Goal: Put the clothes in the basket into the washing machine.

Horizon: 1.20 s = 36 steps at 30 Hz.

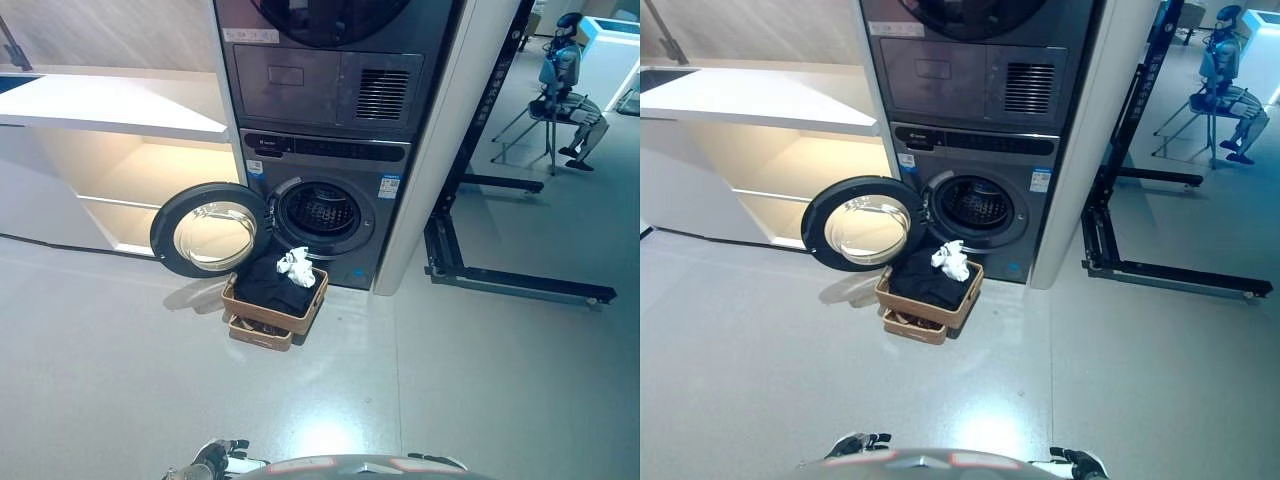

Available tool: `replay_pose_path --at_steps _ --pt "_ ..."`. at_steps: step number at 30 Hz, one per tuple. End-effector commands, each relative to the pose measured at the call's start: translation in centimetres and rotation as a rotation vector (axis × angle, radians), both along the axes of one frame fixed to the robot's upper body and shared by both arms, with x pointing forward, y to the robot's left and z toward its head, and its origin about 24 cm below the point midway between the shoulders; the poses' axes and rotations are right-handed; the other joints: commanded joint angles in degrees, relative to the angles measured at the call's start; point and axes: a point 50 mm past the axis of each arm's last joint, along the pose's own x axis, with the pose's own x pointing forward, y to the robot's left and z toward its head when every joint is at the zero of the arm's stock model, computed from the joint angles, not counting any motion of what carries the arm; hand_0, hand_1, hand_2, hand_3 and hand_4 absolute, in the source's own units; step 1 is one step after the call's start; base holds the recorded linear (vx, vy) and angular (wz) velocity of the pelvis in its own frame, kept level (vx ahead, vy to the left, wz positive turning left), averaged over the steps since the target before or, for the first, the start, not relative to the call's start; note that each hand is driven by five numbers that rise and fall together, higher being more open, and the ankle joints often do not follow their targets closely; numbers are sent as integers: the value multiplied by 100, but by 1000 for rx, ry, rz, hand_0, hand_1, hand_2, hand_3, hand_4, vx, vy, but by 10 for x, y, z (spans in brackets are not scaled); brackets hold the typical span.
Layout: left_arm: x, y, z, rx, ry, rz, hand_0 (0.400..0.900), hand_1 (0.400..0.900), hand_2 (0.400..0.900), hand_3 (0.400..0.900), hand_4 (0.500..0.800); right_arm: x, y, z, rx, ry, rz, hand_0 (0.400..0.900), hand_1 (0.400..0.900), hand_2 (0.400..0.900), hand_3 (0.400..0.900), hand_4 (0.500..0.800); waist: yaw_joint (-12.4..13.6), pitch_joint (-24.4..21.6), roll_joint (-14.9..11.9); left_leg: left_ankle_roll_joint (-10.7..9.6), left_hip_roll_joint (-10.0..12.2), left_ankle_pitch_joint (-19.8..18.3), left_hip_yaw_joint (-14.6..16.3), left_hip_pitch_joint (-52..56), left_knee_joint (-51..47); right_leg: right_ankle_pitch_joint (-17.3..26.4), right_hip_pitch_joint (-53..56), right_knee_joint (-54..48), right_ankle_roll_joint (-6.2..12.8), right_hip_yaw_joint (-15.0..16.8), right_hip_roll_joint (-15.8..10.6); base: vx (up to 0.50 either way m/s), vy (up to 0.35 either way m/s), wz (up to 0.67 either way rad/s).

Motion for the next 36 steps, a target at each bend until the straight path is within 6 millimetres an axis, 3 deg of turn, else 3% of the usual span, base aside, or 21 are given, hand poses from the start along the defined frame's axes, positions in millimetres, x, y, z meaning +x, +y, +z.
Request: replay_pose_path --at_steps 1,5,8,10,14,15,17,19,22,24,26,28,29,32,33,34,35,36 --pt "20 3 4 8 -58 75 900 900 900 900 800 15 -8 4 -20 -39 -9 900 900 900 900 800 29 18 -68 225 -376 -385 -115 -347 283 439 -494 420 355 143 -216 -16 80 -8" --pt "30 6 7 15 -91 80 900 900 900 900 800 26 -9 6 -18 -79 -38 900 900 900 900 800 16 209 -30 375 -432 -509 -191 -404 492 353 -915 1560 409 95 -275 20 117 -1" --pt "37 8 9 22 -108 70 900 900 900 900 800 28 -16 8 -30 -97 -80 900 900 900 900 800 -103 435 32 503 -459 -564 -339 -296 611 874 -1446 2873 426 206 -307 78 141 23" --pt "39 9 10 23 -109 62 900 900 900 900 800 26 -16 8 -31 -93 -94 900 900 900 900 800 -165 537 88 496 -416 -591 -442 -186 563 828 -1799 3208 353 260 -211 131 66 20" --pt "46 8 12 24 -130 75 900 900 900 900 800 21 -19 7 -38 -83 -137 900 900 900 900 800 -352 624 88 390 -431 -768 -688 187 391 784 -2189 2290 294 312 -251 270 -33 36" --pt "51 7 13 20 -144 72 900 900 900 900 800 21 -22 8 -47 -84 -145 900 900 900 900 800 -425 606 6 346 -508 -870 -800 330 332 960 -2343 1588 350 402 -331 387 -109 53" --pt "53 4 13 17 -151 72 900 900 900 900 800 19 -24 9 -52 -78 -147 900 900 900 900 800 -559 615 8 266 -432 -1067 -988 715 199 1313 -2380 651 445 491 -315 441 -121 51" --pt "52 5 13 17 -157 94 900 900 900 900 800 18 -25 8 -52 -72 -147 900 900 900 900 800 -658 592 0 199 -348 -1217 -1163 986 147 1533 -2512 393 500 680 -258 435 -146 48" --pt "48 4 12 13 -149 124 900 900 900 900 800 19 -26 9 -52 -80 -152 900 900 900 900 800 -680 389 -42 99 -176 -1373 -1333 1155 210 1529 -2376 463 391 809 -105 388 -221 45" --pt "46 3 11 7 -145 162 900 900 900 900 800 23 -25 9 -48 -85 -142 900 900 900 900 800 -649 275 1 1 12 -1222 -1411 1107 577 1392 -2338 685 298 730 69 412 -273 43" --pt "45 2 10 1 -146 211 900 900 900 900 800 27 -26 10 -53 -92 -129 900 900 900 900 800 -575 232 48 -162 98 -528 -1500 817 1477 1152 -2129 859 97 615 260 376 -263 43" --pt "50 -3 11 -13 -163 207 900 900 900 900 800 33 -27 12 -58 -116 -134 900 900 900 900 800 -482 292 -69 -246 88 25 -1323 210 2680 981 -1762 809 -72 536 256 346 -340 38" --pt "54 -4 12 -13 -174 205 900 900 900 900 800 36 -26 12 -56 -130 -140 900 900 900 900 800 -426 337 -186 -264 160 288 -1091 -102 3315 883 -1548 767 -185 490 240 289 -365 29" --pt "62 -8 14 -21 -198 191 900 900 900 900 800 44 -28 15 -70 -157 -154 900 900 900 900 800 -219 518 -375 -198 180 292 -624 -1009 4255 640 -1142 715 -355 440 255 266 -291 4" --pt "64 -10 14 -25 -208 185 900 900 900 900 800 46 -30 16 -76 -167 -159 900 900 900 900 800 -111 557 -405 -151 -60 102 -626 -1459 4307 572 -1006 692 -366 506 284 254 -96 -25" --pt "64 -33 11 -59 -223 176 900 900 900 900 800 36 63 -3 67 -123 11 900 900 900 900 800 -118 654 -316 -100 -193 72 -541 -1742 4163 550 -958 690 -352 604 313 283 -59 -24" --pt "58 -29 10 -68 -204 176 900 900 900 900 800 43 2 6 -60 -133 -79 900 900 900 900 800 -56 628 -311 -93 -204 17 -530 -1998 4000 475 -825 652 -341 582 328 319 -42 -16" --pt "64 -23 12 -40 -215 164 900 900 900 900 800 51 -23 15 -116 -174 -105 900 900 900 900 800 4 632 -308 -88 -110 47 -371 -2172 3400 400 -663 554 -298 572 390 409 -96 -12"
